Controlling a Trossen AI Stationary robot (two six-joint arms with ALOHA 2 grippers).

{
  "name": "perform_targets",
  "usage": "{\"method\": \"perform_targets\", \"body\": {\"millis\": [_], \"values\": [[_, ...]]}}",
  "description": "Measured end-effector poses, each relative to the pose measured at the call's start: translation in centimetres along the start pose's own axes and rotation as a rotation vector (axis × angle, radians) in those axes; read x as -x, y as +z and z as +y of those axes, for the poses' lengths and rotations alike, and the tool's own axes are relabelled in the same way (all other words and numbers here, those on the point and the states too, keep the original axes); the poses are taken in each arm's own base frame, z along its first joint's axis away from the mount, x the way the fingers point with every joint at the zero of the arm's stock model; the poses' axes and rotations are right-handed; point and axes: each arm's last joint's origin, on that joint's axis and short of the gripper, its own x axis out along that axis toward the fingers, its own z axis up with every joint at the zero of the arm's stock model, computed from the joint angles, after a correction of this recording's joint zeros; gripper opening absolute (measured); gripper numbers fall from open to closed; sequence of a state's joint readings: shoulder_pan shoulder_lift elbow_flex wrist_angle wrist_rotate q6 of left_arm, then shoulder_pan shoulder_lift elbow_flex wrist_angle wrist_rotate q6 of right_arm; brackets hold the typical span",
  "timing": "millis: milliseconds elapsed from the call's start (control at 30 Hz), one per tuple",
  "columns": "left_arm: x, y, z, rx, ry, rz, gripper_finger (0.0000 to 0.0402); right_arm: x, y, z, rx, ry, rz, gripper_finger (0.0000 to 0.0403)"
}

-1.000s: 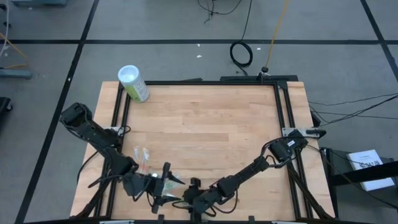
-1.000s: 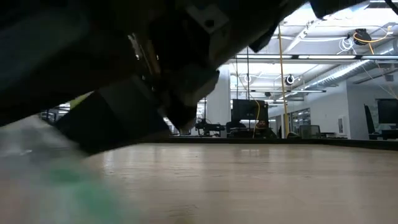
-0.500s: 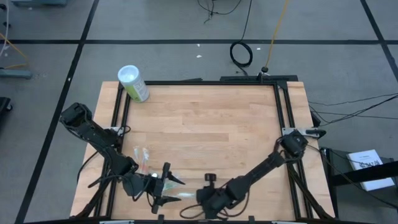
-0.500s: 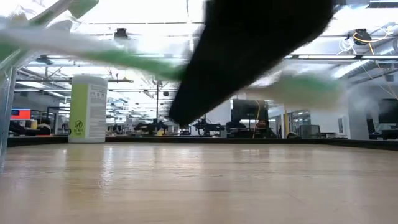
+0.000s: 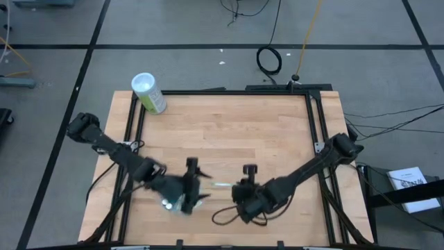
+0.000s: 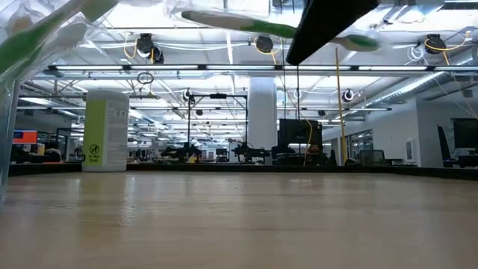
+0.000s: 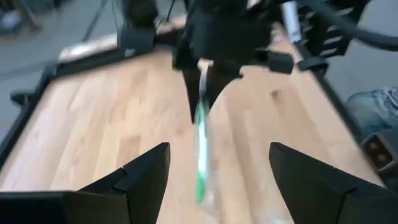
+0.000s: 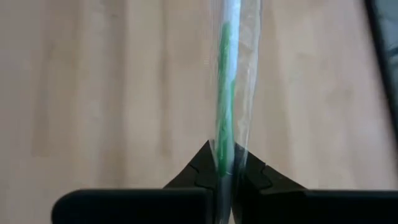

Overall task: Pick & Place toothbrushing station
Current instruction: Put the green toothbrush into the transparent organizer

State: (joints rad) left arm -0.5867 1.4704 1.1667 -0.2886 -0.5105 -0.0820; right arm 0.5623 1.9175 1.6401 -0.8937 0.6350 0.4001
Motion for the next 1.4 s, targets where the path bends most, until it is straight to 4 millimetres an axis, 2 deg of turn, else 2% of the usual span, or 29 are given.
{"method": "perform_targets", "body": {"millis": [133,233,400,633,833,967,1167,1200,1400], "values": [[-1.2,0.5,3.9,0.032,-0.011,0.098,0.0280,-0.1,0.4,-3.1,0.120,-0.056,-0.002,0.0007],[-1.8,0.8,6.3,0.030,-0.066,0.118,0.0280,-0.5,1.1,-5.5,0.148,-0.090,0.000,0.0007],[-2.7,0.0,10.0,0.062,-0.044,0.185,0.0280,-1.3,1.7,-8.7,0.190,-0.127,0.017,0.0007],[-3.3,-1.0,14.4,0.143,0.058,0.240,0.0280,-2.1,2.7,-10.8,0.246,-0.153,-0.025,0.0007],[-3.3,-1.6,15.6,0.179,-0.001,0.276,0.0273,-2.5,3.4,-12.0,0.258,-0.124,-0.070,0.0007],[-3.3,-1.7,15.5,0.197,-0.018,0.284,0.0215,-2.7,3.7,-12.6,0.232,-0.123,-0.095,0.0009],[-3.1,-2.2,15.5,0.223,-0.015,0.332,0.0034,-3.1,3.9,-13.1,0.199,-0.059,-0.111,0.0030],[-3.1,-2.2,15.5,0.233,0.001,0.336,0.0020,-3.2,3.9,-13.2,0.185,-0.048,-0.110,0.0032],[-2.9,-2.9,16.7,0.299,0.137,0.396,0.0009,-3.6,3.7,-14.0,0.162,-0.061,-0.081,0.0062]]}}
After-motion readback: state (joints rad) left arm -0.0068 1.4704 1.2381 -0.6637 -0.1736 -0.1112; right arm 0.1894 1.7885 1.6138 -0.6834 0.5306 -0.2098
